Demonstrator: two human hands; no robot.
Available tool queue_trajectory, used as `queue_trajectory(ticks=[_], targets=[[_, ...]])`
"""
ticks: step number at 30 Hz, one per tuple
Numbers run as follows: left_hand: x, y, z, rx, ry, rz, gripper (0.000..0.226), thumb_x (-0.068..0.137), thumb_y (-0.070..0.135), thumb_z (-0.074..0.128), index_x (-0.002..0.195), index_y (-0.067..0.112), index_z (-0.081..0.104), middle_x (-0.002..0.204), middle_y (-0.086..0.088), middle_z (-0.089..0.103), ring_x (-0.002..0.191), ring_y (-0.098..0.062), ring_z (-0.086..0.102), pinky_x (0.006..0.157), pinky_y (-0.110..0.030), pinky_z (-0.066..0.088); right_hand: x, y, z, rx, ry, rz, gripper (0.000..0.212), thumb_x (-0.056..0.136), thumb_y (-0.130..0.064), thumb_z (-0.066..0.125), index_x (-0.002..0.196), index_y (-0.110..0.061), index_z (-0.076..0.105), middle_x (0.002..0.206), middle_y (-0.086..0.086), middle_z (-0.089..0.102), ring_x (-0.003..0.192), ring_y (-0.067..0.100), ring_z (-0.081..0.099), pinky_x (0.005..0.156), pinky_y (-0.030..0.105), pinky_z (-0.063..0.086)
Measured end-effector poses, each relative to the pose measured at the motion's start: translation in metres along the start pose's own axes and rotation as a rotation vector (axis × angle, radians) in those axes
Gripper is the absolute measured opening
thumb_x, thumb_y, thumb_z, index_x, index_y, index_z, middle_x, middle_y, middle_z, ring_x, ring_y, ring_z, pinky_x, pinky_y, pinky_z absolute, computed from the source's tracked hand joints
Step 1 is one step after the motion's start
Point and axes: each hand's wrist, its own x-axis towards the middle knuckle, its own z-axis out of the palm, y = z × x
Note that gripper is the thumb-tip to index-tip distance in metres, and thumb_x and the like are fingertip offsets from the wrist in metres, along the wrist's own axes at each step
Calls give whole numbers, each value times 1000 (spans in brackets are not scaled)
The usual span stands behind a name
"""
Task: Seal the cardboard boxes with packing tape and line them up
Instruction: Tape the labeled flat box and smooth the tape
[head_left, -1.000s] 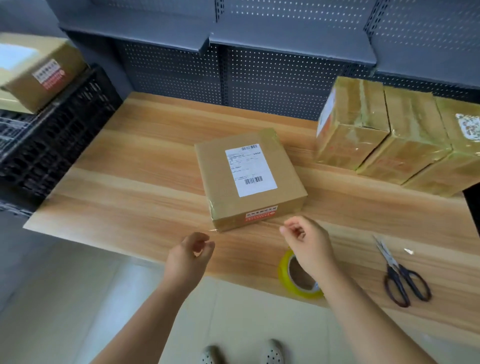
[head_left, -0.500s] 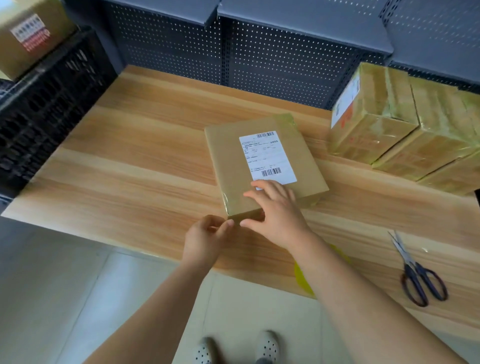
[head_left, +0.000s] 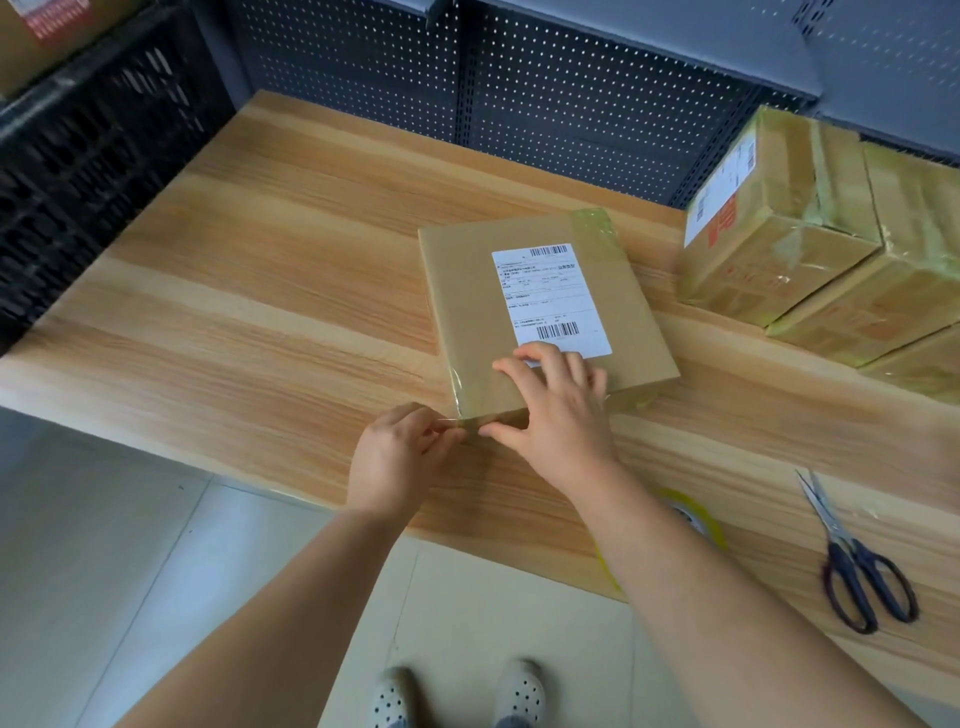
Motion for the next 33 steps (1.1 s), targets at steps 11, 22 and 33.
queue_trajectory(ticks=[11,22,33], targets=[[20,-22,-9,5,-67,-404,30,86,23,66,115,23,60,110,7,59,98,-16,57,84,-32,48,18,-10,13,-71,85,103,67,57,-62,82,114,-33,62,119,-7,54,99,20,47,76,40,35],[-1,5,-5,-39,195,37,11,89,20,66,91,10,70,92,4,64,83,-12,60,74,-25,48,24,-12,11,-93,68,130,69,56,-63,82,115,-34,61,119,-7,53,97,20,46,75,39,35],[-2,51,10,-281,274,-271,32,90,15,69,121,14,68,123,3,66,108,-12,62,95,-32,48,22,-10,13,-101,74,118,72,56,-62,83,119,-35,62,120,-9,52,99,19,48,77,39,35]])
